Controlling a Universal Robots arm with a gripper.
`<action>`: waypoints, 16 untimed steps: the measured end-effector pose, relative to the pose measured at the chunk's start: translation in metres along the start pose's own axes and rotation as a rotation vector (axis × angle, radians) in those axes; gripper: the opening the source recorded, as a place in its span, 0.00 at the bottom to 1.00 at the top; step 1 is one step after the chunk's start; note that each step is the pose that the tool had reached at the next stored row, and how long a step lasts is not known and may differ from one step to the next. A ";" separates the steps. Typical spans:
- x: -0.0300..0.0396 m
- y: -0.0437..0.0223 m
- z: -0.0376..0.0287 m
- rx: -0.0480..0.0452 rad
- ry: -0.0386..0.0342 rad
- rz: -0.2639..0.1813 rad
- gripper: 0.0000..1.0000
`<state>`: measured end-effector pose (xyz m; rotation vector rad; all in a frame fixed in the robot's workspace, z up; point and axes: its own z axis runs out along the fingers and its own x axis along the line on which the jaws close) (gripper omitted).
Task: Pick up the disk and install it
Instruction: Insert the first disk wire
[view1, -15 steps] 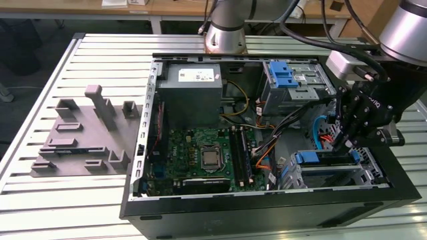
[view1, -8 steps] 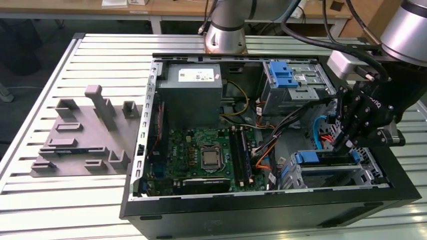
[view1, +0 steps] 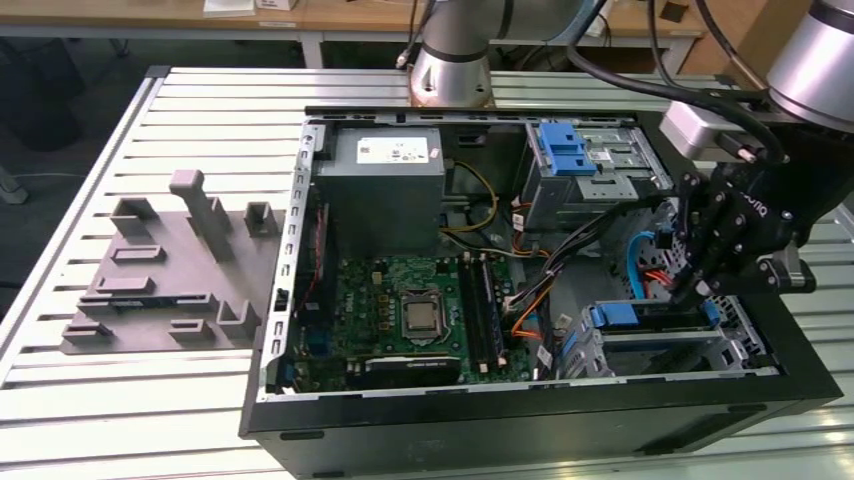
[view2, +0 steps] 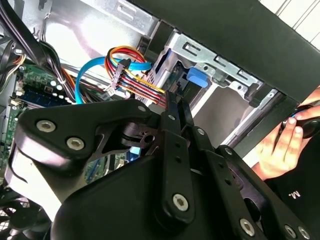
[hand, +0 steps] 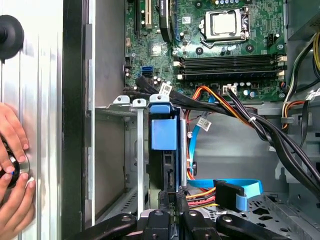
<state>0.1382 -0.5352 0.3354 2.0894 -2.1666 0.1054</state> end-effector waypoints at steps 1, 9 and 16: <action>0.0002 -0.0007 0.0000 -0.0004 0.0000 0.000 0.16; 0.0017 -0.0015 0.0007 -0.0009 -0.0006 0.000 0.16; 0.0018 -0.0013 0.0011 -0.0033 -0.0210 -0.001 0.16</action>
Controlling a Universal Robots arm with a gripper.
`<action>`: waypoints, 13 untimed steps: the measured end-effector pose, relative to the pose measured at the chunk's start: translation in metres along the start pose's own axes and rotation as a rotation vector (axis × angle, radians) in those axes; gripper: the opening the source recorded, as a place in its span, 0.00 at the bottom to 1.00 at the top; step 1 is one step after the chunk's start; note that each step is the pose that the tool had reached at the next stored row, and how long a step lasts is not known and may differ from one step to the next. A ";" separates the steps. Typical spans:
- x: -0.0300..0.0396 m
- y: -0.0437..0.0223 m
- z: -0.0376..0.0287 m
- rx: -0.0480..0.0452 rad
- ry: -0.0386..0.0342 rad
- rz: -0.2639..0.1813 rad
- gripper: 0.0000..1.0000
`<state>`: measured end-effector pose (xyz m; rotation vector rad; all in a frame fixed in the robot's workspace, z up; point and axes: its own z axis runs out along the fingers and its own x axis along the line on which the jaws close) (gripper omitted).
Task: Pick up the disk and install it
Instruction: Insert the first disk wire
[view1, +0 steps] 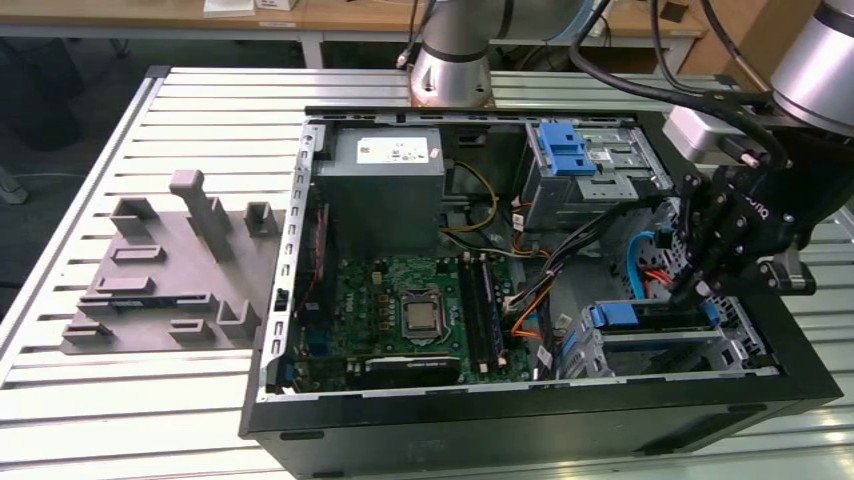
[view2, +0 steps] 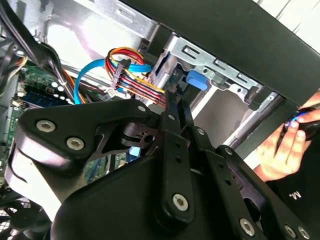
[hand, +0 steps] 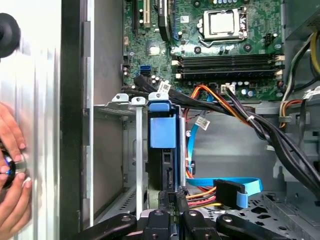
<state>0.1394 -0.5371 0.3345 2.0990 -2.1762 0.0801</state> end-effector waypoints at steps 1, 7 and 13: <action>0.0001 0.0000 -0.0001 -0.0006 -0.0039 0.000 0.16; 0.0009 -0.0001 0.0000 -0.0010 -0.0054 0.000 0.16; 0.0011 -0.0001 0.0000 -0.0009 -0.0056 0.000 0.16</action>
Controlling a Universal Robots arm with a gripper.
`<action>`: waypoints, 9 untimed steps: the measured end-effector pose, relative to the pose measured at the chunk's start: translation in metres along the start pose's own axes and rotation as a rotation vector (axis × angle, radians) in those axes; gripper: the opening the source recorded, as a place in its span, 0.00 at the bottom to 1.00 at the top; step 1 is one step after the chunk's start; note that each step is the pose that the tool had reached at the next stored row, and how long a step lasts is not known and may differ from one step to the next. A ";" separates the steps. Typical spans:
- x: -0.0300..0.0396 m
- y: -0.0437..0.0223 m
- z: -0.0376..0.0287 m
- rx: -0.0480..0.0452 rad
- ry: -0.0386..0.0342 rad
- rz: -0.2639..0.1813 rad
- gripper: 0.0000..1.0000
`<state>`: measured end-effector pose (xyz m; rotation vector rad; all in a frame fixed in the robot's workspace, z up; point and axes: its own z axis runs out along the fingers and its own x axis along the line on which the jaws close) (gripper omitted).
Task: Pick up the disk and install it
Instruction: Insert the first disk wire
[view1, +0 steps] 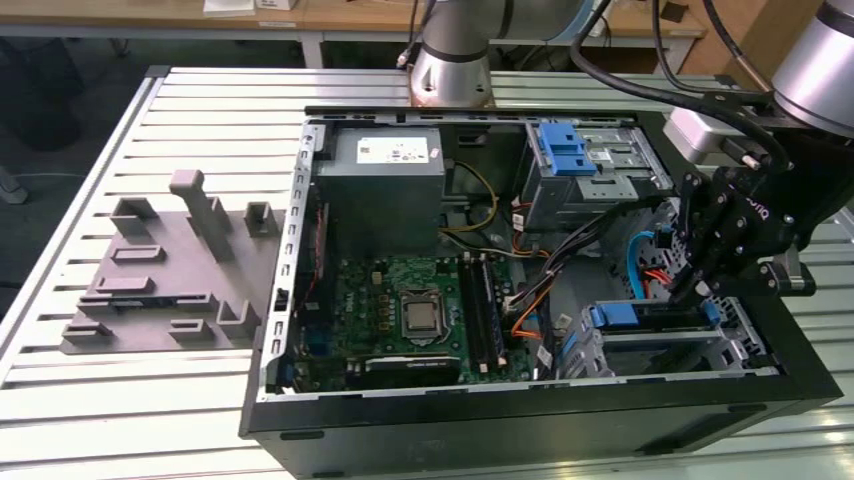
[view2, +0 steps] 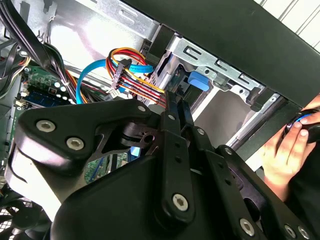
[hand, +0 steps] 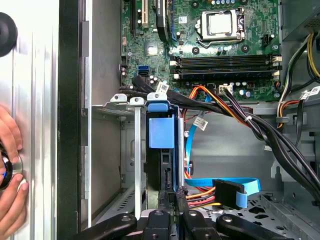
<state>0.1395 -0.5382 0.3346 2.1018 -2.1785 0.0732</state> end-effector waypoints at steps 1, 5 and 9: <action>0.0001 0.0000 0.0000 -0.0001 -0.0006 0.000 0.16; 0.0004 0.0000 0.0002 -0.0021 -0.0030 0.006 0.16; 0.0011 0.0000 0.0004 -0.0072 -0.0045 0.023 0.16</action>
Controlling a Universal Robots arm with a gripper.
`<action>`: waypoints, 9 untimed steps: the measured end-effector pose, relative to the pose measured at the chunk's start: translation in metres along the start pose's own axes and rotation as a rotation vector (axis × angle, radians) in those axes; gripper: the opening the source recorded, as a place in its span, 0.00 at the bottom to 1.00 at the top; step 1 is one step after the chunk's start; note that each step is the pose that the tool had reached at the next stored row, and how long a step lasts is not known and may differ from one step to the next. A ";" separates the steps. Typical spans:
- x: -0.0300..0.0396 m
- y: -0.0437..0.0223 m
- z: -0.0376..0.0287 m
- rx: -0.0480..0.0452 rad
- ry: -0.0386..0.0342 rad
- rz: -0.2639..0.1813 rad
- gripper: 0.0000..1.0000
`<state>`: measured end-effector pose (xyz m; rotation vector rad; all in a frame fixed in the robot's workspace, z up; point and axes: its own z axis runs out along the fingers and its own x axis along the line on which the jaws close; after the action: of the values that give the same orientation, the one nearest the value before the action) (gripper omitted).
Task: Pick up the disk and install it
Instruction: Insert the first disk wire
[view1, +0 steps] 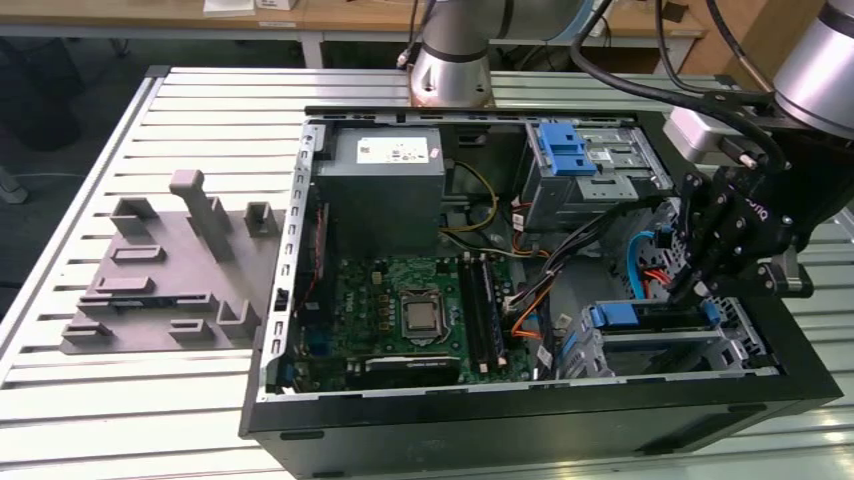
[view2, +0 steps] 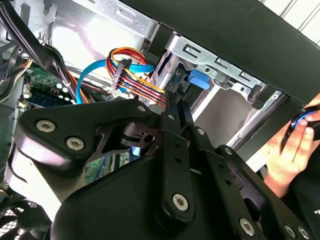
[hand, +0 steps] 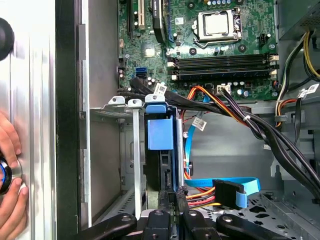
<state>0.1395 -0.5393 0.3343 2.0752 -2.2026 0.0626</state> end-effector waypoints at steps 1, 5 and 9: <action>0.0003 -0.0001 0.0001 -0.0009 -0.0001 0.000 0.16; 0.0018 -0.0004 0.0005 -0.0020 -0.0005 0.000 0.16; 0.0018 -0.0006 0.0009 -0.0029 -0.0022 0.000 0.16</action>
<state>0.1399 -0.5412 0.3336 2.0753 -2.2022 0.0571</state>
